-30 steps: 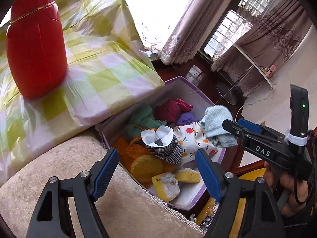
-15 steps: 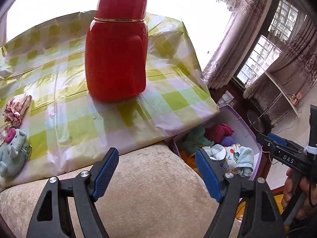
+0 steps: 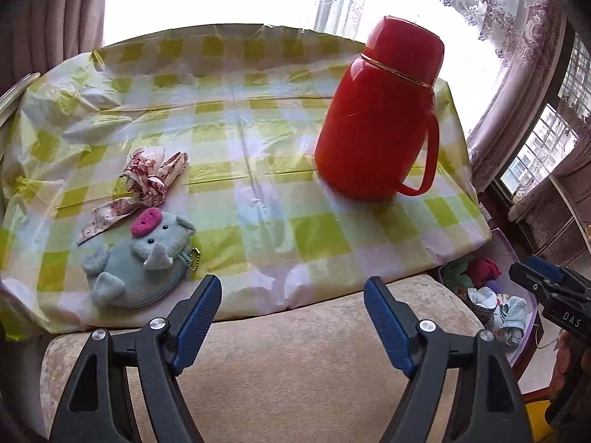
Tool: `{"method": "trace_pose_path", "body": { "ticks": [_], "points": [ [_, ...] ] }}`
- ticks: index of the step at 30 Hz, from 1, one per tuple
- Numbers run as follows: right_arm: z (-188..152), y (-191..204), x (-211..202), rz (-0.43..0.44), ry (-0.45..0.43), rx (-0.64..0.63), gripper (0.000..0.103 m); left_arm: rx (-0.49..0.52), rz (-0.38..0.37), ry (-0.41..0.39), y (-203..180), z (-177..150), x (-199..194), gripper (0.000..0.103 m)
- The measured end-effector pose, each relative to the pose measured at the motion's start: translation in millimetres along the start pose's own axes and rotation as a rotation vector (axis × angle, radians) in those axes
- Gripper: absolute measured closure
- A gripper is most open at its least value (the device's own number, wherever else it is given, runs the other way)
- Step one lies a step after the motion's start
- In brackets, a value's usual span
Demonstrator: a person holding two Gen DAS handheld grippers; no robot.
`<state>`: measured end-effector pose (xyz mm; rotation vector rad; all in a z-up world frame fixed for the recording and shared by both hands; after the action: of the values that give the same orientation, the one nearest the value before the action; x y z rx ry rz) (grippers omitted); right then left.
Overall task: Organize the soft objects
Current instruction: 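Move both open tools back over the items on the bed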
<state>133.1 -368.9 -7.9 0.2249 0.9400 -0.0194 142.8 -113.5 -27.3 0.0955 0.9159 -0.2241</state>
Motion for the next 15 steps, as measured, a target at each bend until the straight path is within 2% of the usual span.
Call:
{"method": "trace_pose_path", "body": {
  "ticks": [6,15],
  "points": [
    [-4,41,20,0.041,0.038,-0.048,0.036,-0.055,0.073,0.069,46,-16,7,0.023],
    [-11,95,47,0.114,0.096,-0.118,0.036,-0.039,0.128,0.151,75,-27,24,0.021]
  ]
}}
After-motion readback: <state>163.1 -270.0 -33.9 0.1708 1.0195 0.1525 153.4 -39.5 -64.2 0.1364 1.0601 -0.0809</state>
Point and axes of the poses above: each gripper's, at about its wrist camera, not at the fingertips, and x roughly the way its jaws point, y to its left, z to its top, the point moved 8 cm from there along x, roughly the way its jaws point, and after that the axes turned 13 degrees about x, right-handed, at the moved point
